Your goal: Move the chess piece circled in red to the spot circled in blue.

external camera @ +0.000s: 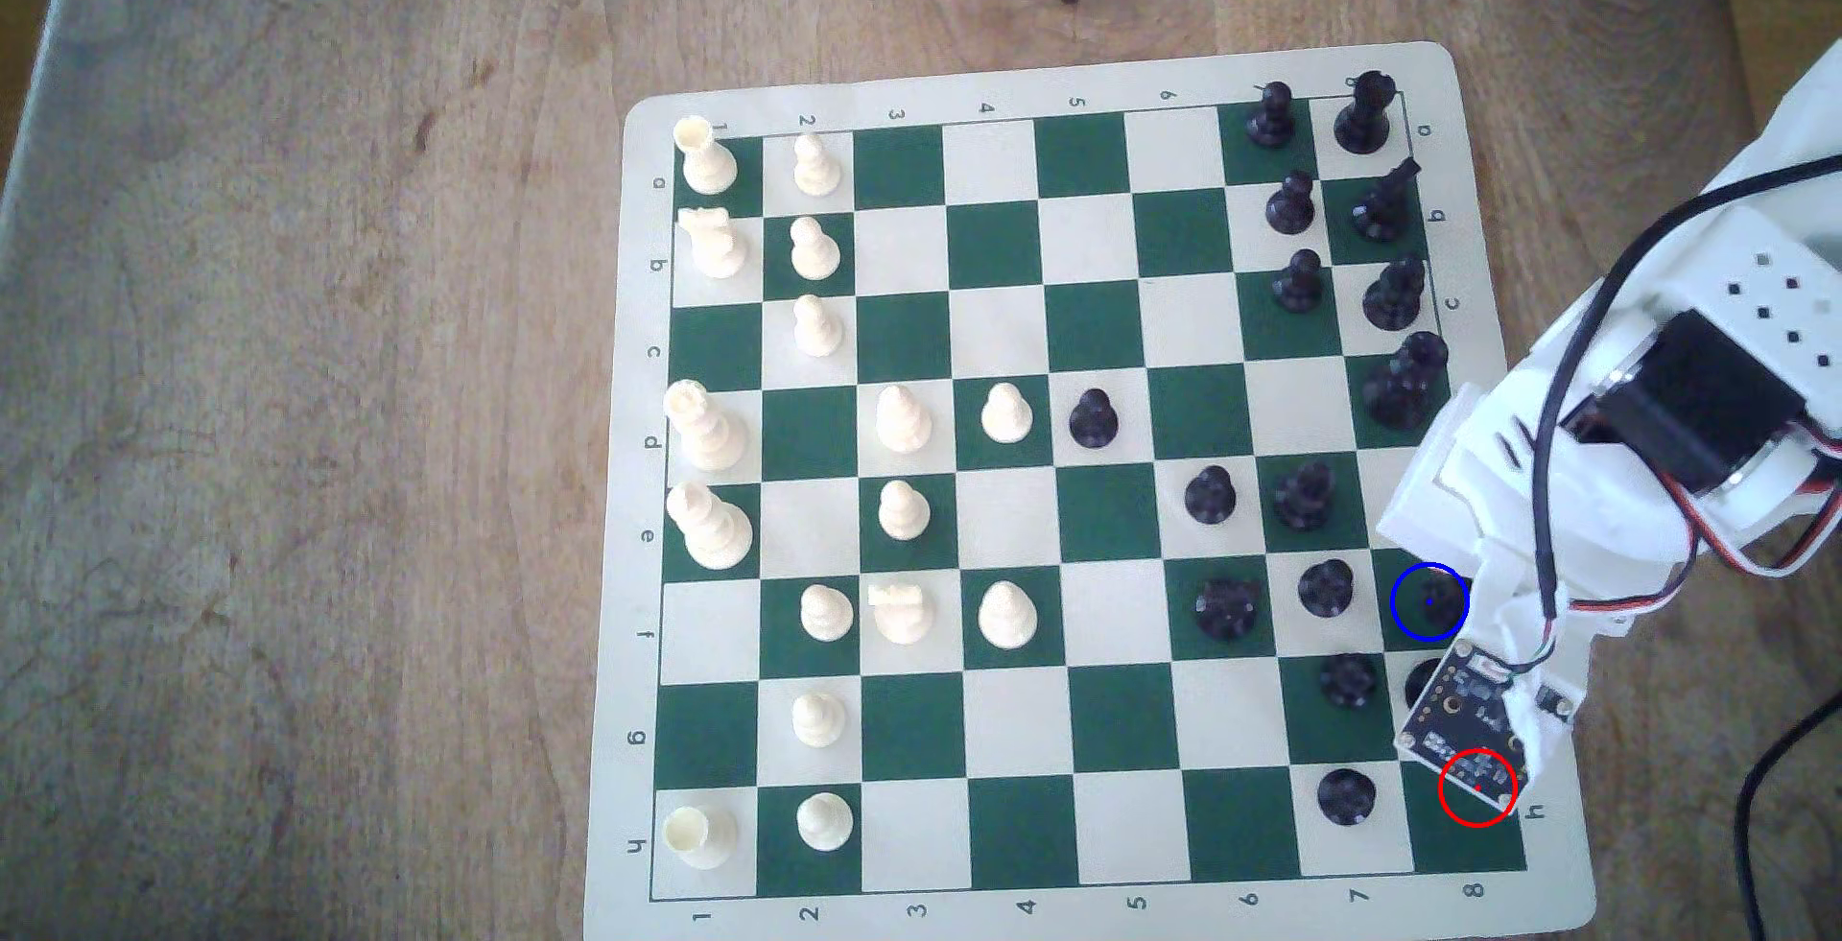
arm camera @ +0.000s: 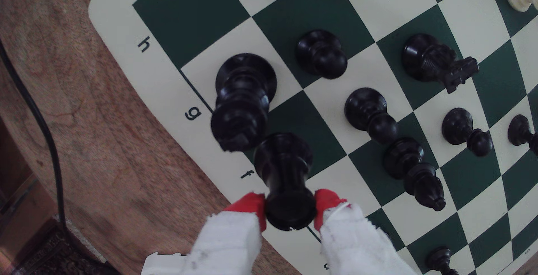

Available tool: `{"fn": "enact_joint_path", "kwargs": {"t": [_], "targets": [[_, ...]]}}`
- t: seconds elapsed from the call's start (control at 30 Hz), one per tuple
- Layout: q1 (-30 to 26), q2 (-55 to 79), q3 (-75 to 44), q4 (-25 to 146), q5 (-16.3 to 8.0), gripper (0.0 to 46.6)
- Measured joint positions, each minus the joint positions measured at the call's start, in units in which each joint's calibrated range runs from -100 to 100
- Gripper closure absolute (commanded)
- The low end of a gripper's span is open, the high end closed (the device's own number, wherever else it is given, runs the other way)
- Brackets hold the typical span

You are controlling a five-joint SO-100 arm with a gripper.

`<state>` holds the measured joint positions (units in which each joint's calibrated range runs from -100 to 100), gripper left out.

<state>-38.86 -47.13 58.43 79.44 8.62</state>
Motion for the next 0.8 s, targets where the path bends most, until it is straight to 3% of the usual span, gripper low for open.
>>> {"fn": "enact_joint_path", "kwargs": {"t": [0.8], "targets": [[1.77,5.78,4.79,-6.45,0.59,45.6]]}}
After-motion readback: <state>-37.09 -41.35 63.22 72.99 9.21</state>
